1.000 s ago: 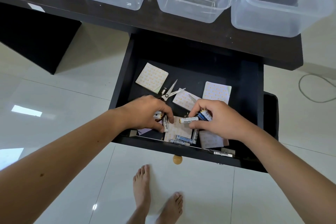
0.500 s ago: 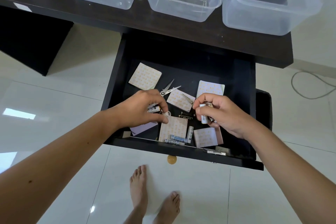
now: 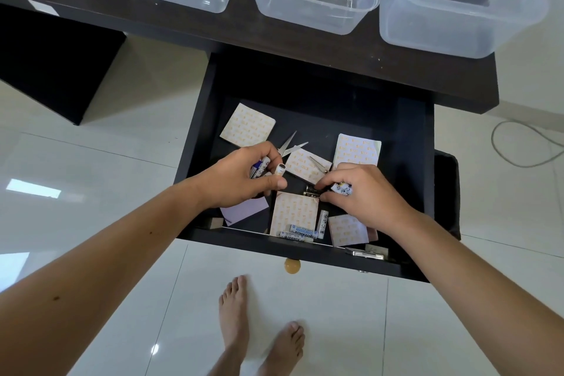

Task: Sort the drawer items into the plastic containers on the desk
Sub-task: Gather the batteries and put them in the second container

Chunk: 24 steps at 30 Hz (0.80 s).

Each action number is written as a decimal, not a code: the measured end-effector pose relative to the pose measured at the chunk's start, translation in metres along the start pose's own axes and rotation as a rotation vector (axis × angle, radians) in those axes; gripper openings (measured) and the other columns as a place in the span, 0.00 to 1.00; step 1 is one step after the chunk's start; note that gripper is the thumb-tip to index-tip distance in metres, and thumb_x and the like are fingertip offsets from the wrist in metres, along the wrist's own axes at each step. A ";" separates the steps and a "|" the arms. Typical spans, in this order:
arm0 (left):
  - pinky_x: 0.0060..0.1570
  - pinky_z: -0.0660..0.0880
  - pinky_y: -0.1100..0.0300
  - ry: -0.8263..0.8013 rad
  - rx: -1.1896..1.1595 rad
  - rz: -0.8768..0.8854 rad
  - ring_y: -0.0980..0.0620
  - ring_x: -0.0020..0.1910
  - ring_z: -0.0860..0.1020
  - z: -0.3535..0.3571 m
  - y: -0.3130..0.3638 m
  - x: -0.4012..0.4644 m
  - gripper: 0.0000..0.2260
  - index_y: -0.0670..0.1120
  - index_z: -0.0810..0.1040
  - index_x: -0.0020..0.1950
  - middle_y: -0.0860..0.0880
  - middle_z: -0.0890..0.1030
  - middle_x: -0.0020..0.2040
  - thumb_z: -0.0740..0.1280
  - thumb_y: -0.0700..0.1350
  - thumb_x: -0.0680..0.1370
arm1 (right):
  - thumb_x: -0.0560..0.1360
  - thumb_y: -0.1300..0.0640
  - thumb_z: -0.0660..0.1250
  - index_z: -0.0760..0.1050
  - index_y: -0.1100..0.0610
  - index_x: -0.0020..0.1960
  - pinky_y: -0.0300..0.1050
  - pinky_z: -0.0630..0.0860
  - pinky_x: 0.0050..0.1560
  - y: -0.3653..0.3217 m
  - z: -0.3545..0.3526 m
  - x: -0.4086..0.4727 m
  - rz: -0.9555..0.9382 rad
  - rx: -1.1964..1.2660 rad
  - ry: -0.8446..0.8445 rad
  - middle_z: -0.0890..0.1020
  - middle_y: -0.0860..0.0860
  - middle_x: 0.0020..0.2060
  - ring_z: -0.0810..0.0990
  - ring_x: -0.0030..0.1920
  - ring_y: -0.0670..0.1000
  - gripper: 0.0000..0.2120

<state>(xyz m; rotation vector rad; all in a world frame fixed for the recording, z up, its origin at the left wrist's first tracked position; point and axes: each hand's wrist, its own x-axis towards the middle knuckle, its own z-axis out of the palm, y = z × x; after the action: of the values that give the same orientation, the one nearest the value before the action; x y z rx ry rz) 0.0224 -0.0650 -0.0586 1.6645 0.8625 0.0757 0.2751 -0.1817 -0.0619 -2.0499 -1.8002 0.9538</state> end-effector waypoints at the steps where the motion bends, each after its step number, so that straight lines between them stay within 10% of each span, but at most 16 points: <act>1: 0.47 0.85 0.55 -0.006 -0.012 -0.009 0.50 0.44 0.85 0.000 0.000 0.000 0.10 0.48 0.76 0.54 0.48 0.83 0.44 0.75 0.47 0.79 | 0.77 0.53 0.78 0.88 0.46 0.56 0.44 0.77 0.57 0.000 0.000 0.000 -0.019 -0.039 -0.009 0.84 0.42 0.49 0.81 0.54 0.45 0.09; 12: 0.46 0.85 0.53 -0.074 -0.114 0.019 0.47 0.49 0.87 -0.004 0.010 -0.004 0.14 0.52 0.76 0.63 0.45 0.83 0.51 0.74 0.42 0.80 | 0.74 0.48 0.80 0.84 0.49 0.50 0.47 0.77 0.55 -0.006 -0.002 0.003 0.041 -0.042 -0.057 0.83 0.44 0.50 0.80 0.54 0.48 0.09; 17: 0.44 0.85 0.43 -0.010 -0.030 0.045 0.50 0.42 0.85 -0.003 0.016 0.001 0.07 0.52 0.82 0.55 0.44 0.83 0.47 0.74 0.42 0.80 | 0.75 0.51 0.80 0.80 0.47 0.47 0.29 0.72 0.39 -0.009 -0.016 -0.013 0.112 0.152 0.022 0.83 0.41 0.43 0.80 0.41 0.36 0.08; 24: 0.40 0.80 0.62 -0.020 0.292 0.102 0.54 0.41 0.83 0.024 0.023 0.025 0.10 0.51 0.81 0.47 0.54 0.83 0.43 0.79 0.52 0.75 | 0.81 0.53 0.72 0.80 0.35 0.62 0.45 0.81 0.42 -0.006 -0.028 -0.028 0.104 0.272 -0.051 0.80 0.41 0.48 0.81 0.32 0.46 0.14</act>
<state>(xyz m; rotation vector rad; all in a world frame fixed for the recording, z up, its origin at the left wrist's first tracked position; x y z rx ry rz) 0.0632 -0.0714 -0.0551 1.9791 0.8010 0.0030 0.2874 -0.2007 -0.0289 -1.9788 -1.5020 1.2158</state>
